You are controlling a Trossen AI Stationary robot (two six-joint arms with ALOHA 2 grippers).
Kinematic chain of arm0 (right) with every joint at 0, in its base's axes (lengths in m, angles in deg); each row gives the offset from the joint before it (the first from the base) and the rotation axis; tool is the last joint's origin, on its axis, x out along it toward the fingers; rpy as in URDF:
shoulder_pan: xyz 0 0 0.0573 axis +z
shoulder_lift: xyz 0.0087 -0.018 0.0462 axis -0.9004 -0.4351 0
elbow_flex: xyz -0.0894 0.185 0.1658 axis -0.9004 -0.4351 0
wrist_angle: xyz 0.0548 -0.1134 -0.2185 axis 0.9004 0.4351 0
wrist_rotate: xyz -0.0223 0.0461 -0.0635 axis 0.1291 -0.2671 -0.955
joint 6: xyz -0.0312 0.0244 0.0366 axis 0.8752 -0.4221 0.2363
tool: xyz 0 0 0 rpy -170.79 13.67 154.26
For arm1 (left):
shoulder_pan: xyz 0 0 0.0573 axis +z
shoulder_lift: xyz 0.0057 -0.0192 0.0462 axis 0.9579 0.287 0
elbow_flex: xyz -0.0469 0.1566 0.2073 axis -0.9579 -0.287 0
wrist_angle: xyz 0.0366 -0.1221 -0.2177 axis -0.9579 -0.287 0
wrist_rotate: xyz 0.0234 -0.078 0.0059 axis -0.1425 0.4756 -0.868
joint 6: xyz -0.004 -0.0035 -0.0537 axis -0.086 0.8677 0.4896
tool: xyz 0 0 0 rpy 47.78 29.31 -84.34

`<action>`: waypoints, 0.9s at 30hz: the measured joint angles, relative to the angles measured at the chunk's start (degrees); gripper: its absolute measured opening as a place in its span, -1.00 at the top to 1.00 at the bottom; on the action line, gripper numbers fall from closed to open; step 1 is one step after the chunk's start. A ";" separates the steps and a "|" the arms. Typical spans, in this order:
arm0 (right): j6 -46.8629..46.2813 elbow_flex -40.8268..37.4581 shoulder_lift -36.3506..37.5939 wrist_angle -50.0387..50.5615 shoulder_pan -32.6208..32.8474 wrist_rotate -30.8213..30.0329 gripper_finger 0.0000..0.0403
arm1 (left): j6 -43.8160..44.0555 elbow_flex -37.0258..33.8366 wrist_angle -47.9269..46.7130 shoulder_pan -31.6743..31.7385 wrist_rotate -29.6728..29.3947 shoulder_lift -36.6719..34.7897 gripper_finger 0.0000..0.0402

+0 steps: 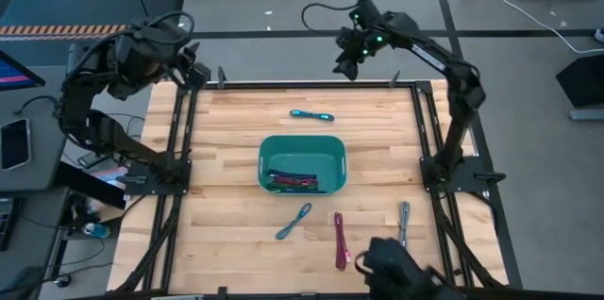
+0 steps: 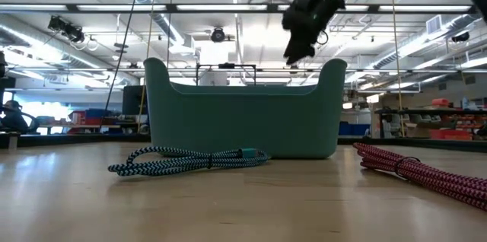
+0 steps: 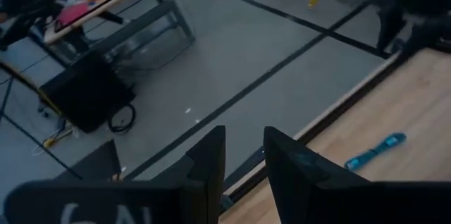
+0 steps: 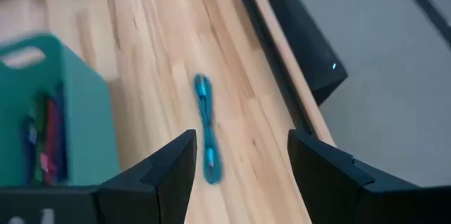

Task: Pick and place USB-C Cables
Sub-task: Put the top light blue charger cable into the green bin

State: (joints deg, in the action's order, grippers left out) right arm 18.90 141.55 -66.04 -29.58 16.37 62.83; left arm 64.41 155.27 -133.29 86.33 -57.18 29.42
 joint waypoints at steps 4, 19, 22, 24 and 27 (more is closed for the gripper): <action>2.97 0.00 -5.22 0.50 -1.16 0.36 -0.14 | 0.26 0.00 0.16 1.84 -0.29 0.64 0.48; 8.37 0.04 -12.09 0.89 7.99 -14.68 -0.13 | -0.31 0.02 1.06 9.19 -0.44 4.87 0.48; 7.25 0.04 -12.23 0.69 9.55 -17.92 -0.15 | -0.38 0.04 0.99 9.94 -0.19 5.20 0.48; 5.61 0.04 -12.23 0.56 10.30 -17.17 -0.18 | -1.28 0.02 0.98 10.55 0.09 5.22 0.48; 3.04 0.04 -12.23 0.26 11.34 -15.38 -0.21 | -1.60 0.02 0.97 10.69 0.21 5.13 0.48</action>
State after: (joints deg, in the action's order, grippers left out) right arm 21.94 141.60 -78.26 -29.33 27.71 47.45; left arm 62.81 155.30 -132.32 97.02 -56.97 34.56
